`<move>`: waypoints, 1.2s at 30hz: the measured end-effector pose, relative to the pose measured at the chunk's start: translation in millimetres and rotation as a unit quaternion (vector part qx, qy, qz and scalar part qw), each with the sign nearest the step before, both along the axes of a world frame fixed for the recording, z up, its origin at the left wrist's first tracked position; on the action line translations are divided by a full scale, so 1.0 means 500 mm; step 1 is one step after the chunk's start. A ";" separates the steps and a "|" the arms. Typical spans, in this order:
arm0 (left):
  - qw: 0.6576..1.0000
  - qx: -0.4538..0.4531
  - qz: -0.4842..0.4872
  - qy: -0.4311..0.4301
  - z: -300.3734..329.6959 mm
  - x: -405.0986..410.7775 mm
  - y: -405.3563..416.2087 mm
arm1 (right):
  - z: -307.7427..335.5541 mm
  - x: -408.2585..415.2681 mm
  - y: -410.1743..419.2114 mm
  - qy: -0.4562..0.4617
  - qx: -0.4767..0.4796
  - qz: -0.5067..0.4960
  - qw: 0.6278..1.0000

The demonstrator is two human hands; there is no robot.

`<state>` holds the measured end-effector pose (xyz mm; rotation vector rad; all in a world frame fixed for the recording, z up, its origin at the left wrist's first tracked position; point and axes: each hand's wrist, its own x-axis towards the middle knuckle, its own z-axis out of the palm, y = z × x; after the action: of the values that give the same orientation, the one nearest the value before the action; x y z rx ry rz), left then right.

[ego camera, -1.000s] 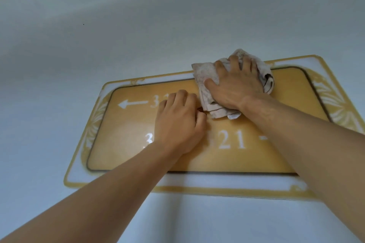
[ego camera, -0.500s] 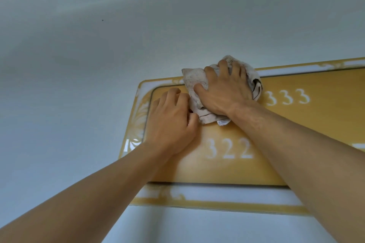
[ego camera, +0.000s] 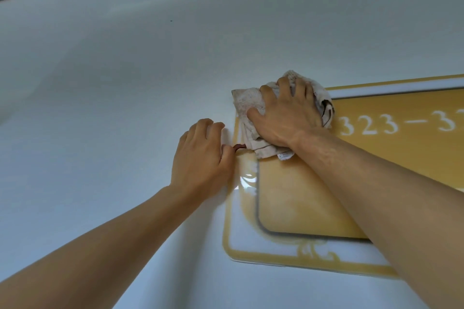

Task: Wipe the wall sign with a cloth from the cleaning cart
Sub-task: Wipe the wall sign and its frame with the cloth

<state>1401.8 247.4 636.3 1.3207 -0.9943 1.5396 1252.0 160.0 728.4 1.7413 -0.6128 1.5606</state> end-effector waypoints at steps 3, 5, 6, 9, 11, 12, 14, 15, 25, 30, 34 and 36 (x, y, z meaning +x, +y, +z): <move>1.000 0.019 -0.008 -0.008 -0.009 0.047 0.023 | 0.004 0.036 0.020 0.001 0.003 -0.002 1.000; 0.999 0.033 -0.010 -0.032 -0.016 0.073 0.032 | 0.004 0.059 0.034 0.006 0.002 -0.001 1.000; 0.999 0.031 -0.024 -0.032 -0.017 0.082 0.035 | 0.005 0.071 0.040 0.007 -0.003 -0.003 1.000; 0.997 0.009 -0.080 0.001 -0.015 0.102 0.035 | 0.006 0.096 0.048 0.006 -0.008 -0.004 1.000; 0.995 0.000 -0.098 0.011 -0.012 0.109 0.032 | 0.007 0.100 0.047 0.003 -0.005 -0.001 1.000; 0.995 -0.004 -0.104 0.013 -0.011 0.111 0.031 | 0.008 0.099 0.046 0.002 -0.005 0.001 1.000; 0.994 -0.010 -0.108 0.021 -0.013 0.116 0.029 | 0.007 0.099 0.046 0.008 -0.004 0.002 1.000; 0.994 -0.012 -0.105 0.021 -0.015 0.117 0.029 | 0.006 0.098 0.046 0.013 -0.005 0.005 1.000; 0.997 0.067 -0.031 0.032 -0.057 0.142 0.037 | -0.001 0.074 0.045 0.054 -0.006 0.007 0.998; 0.996 0.080 -0.012 0.047 -0.104 0.135 0.036 | -0.008 0.068 0.040 0.072 -0.024 0.001 0.997; 0.995 0.084 -0.013 0.055 -0.149 0.134 0.035 | -0.038 0.067 0.038 0.086 -0.059 0.005 0.995; 0.994 0.090 -0.014 0.063 -0.161 0.130 0.034 | -0.056 0.066 0.038 0.092 -0.060 0.011 0.994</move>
<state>1466.6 264.5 555.5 1.5016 -1.0860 1.3528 1284.8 179.2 700.3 1.7810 -0.4009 1.4015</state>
